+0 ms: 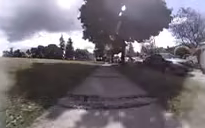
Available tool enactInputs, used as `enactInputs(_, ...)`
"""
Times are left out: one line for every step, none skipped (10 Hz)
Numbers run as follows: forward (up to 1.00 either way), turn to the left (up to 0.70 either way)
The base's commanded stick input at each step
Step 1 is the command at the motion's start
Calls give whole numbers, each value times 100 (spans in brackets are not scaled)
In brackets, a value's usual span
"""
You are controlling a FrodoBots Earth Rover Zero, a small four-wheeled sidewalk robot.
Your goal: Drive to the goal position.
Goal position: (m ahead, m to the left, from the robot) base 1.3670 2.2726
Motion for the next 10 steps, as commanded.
enactInputs(70, 0)
enactInputs(70, 0)
enactInputs(70, 0)
enactInputs(70, 0)
enactInputs(70, 0)
enactInputs(70, -23)
enactInputs(70, -11)
enactInputs(70, 0)
enactInputs(70, 0)
enactInputs(70, 0)
